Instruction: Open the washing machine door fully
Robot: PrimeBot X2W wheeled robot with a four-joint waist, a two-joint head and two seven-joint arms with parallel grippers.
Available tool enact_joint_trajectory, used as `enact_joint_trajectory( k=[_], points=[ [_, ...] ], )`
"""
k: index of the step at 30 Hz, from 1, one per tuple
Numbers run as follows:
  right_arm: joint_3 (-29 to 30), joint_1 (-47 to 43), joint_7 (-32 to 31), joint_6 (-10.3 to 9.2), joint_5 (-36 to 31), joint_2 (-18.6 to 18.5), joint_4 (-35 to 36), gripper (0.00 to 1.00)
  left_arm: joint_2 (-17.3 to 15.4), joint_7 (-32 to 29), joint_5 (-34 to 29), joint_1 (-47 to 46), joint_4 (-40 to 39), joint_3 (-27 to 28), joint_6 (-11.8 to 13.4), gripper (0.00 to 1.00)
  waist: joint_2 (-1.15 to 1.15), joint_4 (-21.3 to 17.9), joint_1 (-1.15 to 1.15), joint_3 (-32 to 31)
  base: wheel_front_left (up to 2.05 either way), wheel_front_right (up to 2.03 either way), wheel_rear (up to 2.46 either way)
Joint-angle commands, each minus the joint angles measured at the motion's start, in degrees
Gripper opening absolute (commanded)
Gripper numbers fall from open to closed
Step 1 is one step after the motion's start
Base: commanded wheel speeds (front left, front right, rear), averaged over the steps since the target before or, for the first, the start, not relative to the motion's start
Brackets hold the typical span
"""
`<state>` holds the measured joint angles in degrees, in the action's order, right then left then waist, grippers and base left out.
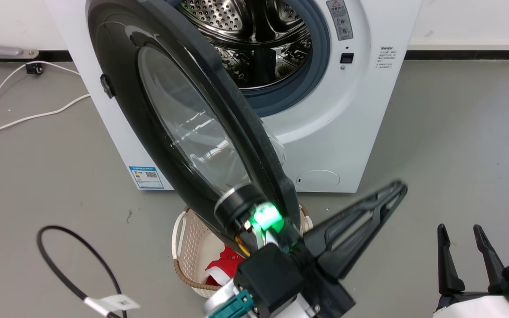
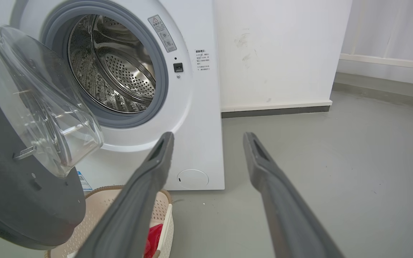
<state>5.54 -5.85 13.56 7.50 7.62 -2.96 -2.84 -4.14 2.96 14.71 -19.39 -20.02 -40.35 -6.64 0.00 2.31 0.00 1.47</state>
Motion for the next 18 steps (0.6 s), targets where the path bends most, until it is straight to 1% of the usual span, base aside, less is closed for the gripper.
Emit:
enact_joint_trajectory(
  k=[1, 7, 10, 12, 14, 18],
  points=[
    [0.0, -0.4, -0.1, -0.02, 0.3, 0.2, -0.2, 1.0, -1.0, -0.8, 0.8, 2.0, 0.2, -0.9, -0.2, 0.0, 0.0, 0.2, 0.0, -0.1, 0.0, 0.0, 0.0],
    [-0.1, -0.3, -0.5, -0.02, 0.2, 0.2, 0.2, 1.0, -4.3, -3.5, 3.2, 8.3, 3.3, -2.9, 0.3, 0.0, 0.0, 0.4, 0.0, 0.4, 0.0, 0.0, 0.0],
    [-0.2, 0.2, -0.6, -0.02, 0.3, 0.2, 0.2, 1.0, -5.1, -3.2, 4.0, 10.6, 6.0, -2.8, 1.0, 0.0, 0.0, 0.4, 0.0, 0.9, 0.0, 0.0, 0.0],
    [-0.4, 0.3, -0.6, -0.02, 0.3, 0.2, 0.2, 1.0, -5.1, -2.9, 4.2, 11.1, 6.8, -2.6, 1.2, 0.0, 0.0, 0.3, 0.0, 1.2, 0.0, 0.0, 0.0],
    [-0.6, 0.5, -0.6, -0.02, 0.4, 0.2, 0.1, 1.0, -4.6, -2.2, 4.8, 11.8, 8.9, -2.1, 2.0, 0.0, 0.0, 0.2, 0.0, 1.5, 0.0, 0.0, 0.0],
    [-0.9, 1.0, -0.6, -0.02, 0.5, 0.2, -0.1, 1.0, -3.4, -0.4, 4.7, 10.3, 12.3, -1.1, 3.0, 0.0, 0.0, 0.0, 0.0, 2.2, 0.0, 0.0, 0.0]
  ],
)
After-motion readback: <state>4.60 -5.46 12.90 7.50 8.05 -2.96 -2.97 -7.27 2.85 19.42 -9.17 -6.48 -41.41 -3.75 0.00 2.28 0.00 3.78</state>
